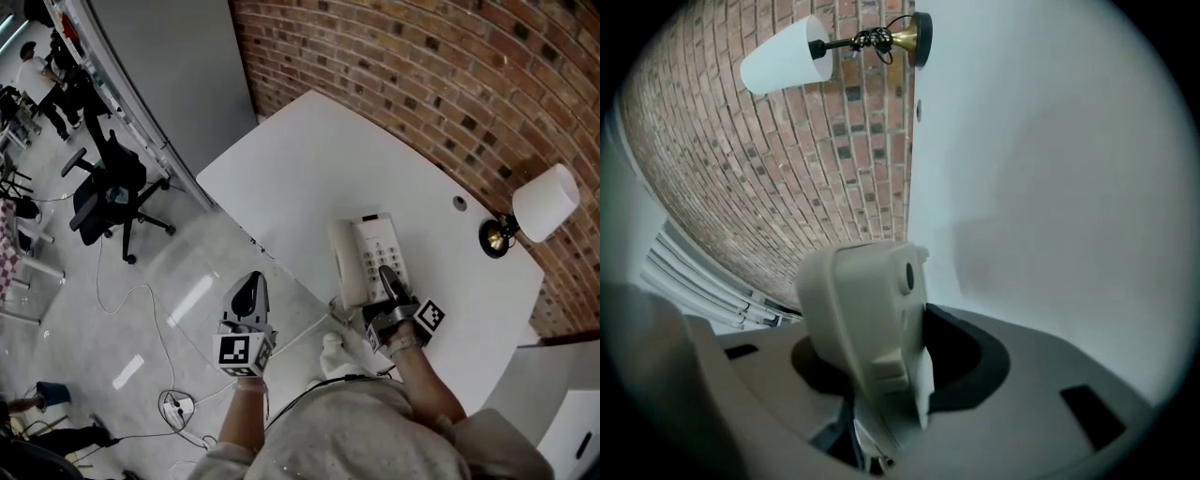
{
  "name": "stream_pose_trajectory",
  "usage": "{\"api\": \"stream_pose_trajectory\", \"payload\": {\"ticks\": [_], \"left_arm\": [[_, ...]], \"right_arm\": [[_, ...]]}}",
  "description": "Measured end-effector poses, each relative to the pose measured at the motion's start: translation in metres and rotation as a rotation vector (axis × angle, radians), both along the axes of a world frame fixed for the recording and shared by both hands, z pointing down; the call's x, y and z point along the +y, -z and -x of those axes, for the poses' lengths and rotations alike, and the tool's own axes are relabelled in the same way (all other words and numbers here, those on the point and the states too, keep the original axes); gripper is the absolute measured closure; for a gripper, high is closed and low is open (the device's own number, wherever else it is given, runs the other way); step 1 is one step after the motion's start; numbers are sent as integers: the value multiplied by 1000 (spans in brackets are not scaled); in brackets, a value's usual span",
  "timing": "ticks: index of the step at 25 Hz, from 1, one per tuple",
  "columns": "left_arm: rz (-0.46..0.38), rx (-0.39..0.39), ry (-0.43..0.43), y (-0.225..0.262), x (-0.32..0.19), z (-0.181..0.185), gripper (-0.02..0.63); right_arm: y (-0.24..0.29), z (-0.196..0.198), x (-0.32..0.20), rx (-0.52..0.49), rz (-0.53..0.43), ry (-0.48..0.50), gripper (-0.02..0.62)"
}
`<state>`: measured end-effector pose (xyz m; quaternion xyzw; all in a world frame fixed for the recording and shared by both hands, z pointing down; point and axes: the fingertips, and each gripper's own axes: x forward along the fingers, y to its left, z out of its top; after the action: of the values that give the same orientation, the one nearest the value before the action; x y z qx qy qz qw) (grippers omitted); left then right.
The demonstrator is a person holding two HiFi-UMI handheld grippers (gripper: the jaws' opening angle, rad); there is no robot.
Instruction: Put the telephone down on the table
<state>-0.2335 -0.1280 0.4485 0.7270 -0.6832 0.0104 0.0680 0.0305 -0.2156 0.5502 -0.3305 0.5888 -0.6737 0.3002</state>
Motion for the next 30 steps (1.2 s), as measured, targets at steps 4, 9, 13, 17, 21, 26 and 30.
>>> {"api": "stream_pose_trajectory", "payload": {"ticks": [4,9,13,17,21,26,30], "left_arm": [[19,2,1,-7,-17,1,592],[32,7,-1,-16,-38,-3,592],[44,7,4,-21,-51,-4,592],[50,10,11,-25,-61,-2,592],[56,6,5,-26,-67,-2,592],[61,11,12,-29,-69,-1,592],[65,18,17,-32,-70,0,592]], "right_arm": [[-8,5,-19,16,15,11,422],[-14,15,-43,19,25,30,422],[-20,23,-58,28,32,50,422],[-24,34,-69,32,39,71,422],[-28,42,-76,29,52,81,422],[-32,47,-83,26,64,93,422],[-33,49,-87,39,56,106,422]]}}
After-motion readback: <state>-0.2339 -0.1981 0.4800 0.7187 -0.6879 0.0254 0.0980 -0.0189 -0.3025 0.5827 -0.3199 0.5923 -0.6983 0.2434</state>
